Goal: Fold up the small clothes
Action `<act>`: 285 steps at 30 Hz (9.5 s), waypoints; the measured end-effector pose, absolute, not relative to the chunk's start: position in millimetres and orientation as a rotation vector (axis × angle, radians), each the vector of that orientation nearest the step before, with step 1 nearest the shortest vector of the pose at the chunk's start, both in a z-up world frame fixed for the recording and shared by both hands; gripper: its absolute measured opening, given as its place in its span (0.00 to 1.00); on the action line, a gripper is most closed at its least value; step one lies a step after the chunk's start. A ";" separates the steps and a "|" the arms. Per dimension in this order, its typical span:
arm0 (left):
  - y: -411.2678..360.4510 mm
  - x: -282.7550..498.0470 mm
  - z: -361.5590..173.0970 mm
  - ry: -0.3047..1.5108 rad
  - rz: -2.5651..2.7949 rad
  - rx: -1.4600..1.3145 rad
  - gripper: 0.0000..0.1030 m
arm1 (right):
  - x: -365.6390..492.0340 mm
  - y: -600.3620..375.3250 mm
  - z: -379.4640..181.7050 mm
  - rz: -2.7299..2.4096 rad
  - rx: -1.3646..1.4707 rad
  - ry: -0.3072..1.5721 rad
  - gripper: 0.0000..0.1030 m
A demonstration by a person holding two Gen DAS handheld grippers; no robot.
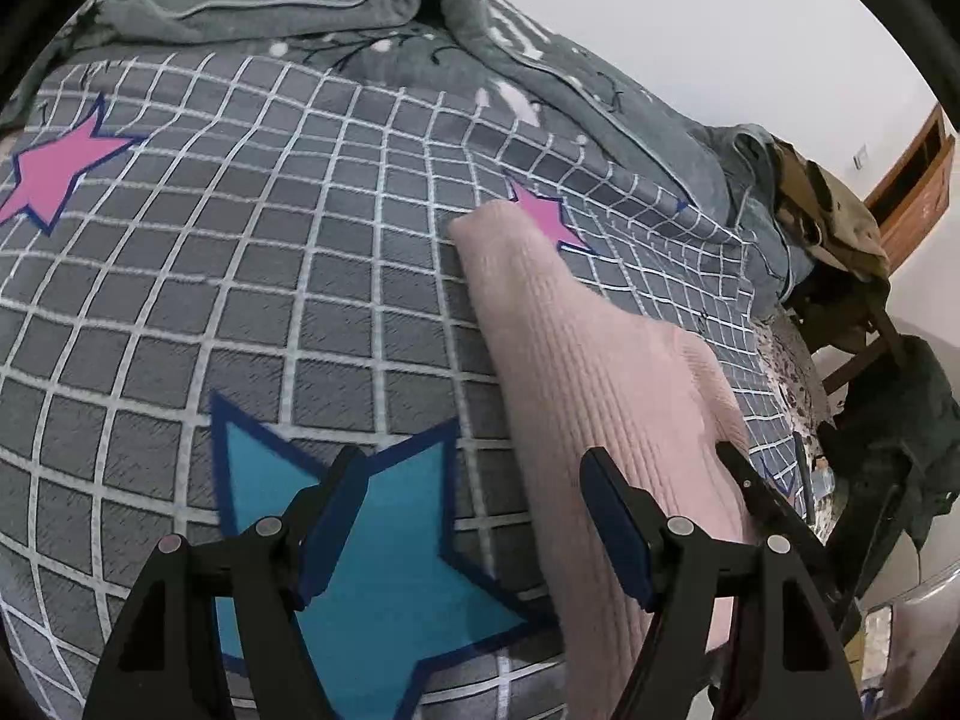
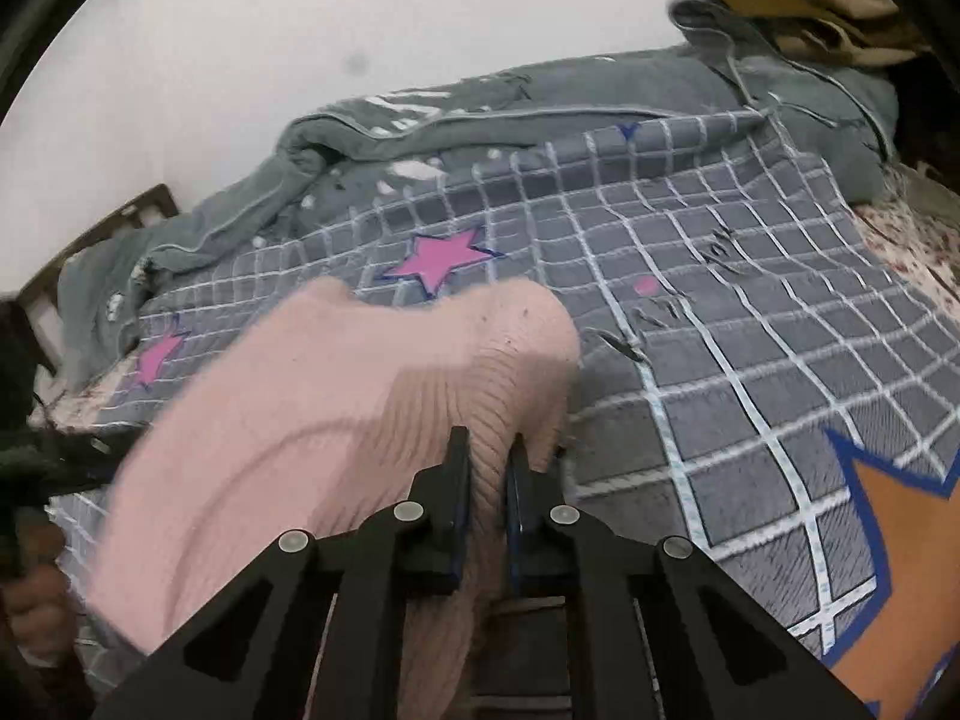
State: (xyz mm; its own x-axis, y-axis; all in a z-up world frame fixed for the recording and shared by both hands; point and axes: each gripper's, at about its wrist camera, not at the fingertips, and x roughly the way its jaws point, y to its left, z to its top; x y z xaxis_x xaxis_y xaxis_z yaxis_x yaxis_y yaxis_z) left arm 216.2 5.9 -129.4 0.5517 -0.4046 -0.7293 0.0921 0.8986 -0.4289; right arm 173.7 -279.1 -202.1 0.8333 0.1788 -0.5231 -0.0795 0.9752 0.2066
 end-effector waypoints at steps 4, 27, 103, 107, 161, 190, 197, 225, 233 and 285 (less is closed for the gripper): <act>2.7 213.1 -122.4 0.921 -0.290 -0.330 0.69 | 168.5 -282.7 -179.2 0.148 0.212 0.576 0.13; -8.1 190.1 -113.5 0.908 -0.363 -0.276 0.70 | 106.3 -294.5 -182.4 0.189 0.295 0.467 0.09; 63.7 302.1 -119.1 0.885 -0.229 -0.258 0.40 | 276.2 -156.3 -172.6 0.486 0.314 0.641 0.27; 66.1 299.3 -131.1 0.877 -0.228 -0.273 0.53 | 286.1 -161.6 -194.0 0.455 0.303 0.706 0.38; 64.3 313.3 -135.1 0.786 -0.073 -0.276 0.68 | 322.6 -152.9 -179.7 0.391 0.080 0.621 0.30; 62.0 312.9 -134.1 0.774 -0.051 -0.273 0.70 | 320.3 -155.0 -180.9 0.387 0.105 0.608 0.32; 60.9 313.0 -134.3 0.774 -0.050 -0.271 0.70 | 320.3 -155.0 -180.9 0.387 0.105 0.608 0.33; 60.5 294.2 -124.1 0.740 -0.092 -0.263 0.78 | 221.6 -175.4 -147.2 0.335 0.077 0.570 0.36; 63.1 267.5 -118.9 0.709 -0.122 -0.246 0.78 | 195.1 -150.1 -163.6 0.403 0.105 0.605 0.37; 80.1 256.9 -134.1 0.824 -0.045 -0.162 0.80 | 231.7 -134.5 -152.1 0.390 0.046 0.487 0.27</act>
State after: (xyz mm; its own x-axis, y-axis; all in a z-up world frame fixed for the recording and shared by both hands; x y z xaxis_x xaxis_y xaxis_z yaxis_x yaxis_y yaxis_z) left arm 256.9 80.1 -134.1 0.6794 -0.1025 -0.7266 -0.0235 0.9867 -0.1611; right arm 231.7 -134.5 -152.1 0.8115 0.3758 -0.4474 -0.3541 0.9254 0.1351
